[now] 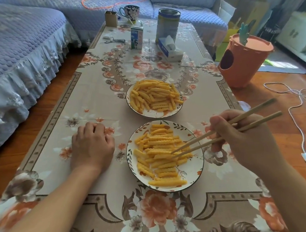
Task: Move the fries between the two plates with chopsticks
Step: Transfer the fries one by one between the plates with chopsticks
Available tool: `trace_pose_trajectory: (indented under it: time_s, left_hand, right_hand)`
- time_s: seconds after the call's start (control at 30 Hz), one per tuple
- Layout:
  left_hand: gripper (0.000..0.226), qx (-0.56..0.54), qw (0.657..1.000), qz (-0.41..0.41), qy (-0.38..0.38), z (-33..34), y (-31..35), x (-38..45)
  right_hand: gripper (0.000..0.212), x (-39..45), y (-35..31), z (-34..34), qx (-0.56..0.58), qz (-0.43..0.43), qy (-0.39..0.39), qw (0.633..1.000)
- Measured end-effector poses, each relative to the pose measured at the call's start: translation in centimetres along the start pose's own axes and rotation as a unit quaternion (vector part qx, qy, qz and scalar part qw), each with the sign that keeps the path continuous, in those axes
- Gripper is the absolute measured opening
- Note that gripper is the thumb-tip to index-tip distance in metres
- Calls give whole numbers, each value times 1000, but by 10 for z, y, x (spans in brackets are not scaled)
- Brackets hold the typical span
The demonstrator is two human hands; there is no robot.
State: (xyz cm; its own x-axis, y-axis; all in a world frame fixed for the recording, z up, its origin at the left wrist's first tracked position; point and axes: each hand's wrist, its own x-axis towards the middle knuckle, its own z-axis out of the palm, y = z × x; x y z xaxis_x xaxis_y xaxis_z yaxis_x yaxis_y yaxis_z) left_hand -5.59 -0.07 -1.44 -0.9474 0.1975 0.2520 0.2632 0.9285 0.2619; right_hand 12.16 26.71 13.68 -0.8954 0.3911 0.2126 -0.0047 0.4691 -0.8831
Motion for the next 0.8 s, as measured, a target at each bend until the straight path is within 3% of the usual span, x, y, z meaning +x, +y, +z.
trace_pose_trajectory:
  time_s: [0.3, 0.53, 0.8]
  left_hand:
    - [28, 1, 1000, 3, -7, -1, 0, -1]
    - [34, 3, 1000, 3, -7, 0, -1, 0]
    - [36, 2, 1000, -3, -14, 2, -1, 1]
  right_hand:
    - [33, 51, 13, 11, 94, -6, 77, 993]
    - [23, 128, 38, 52, 29, -52, 98, 993]
    - [27, 149, 48, 68, 14, -59, 99, 993]
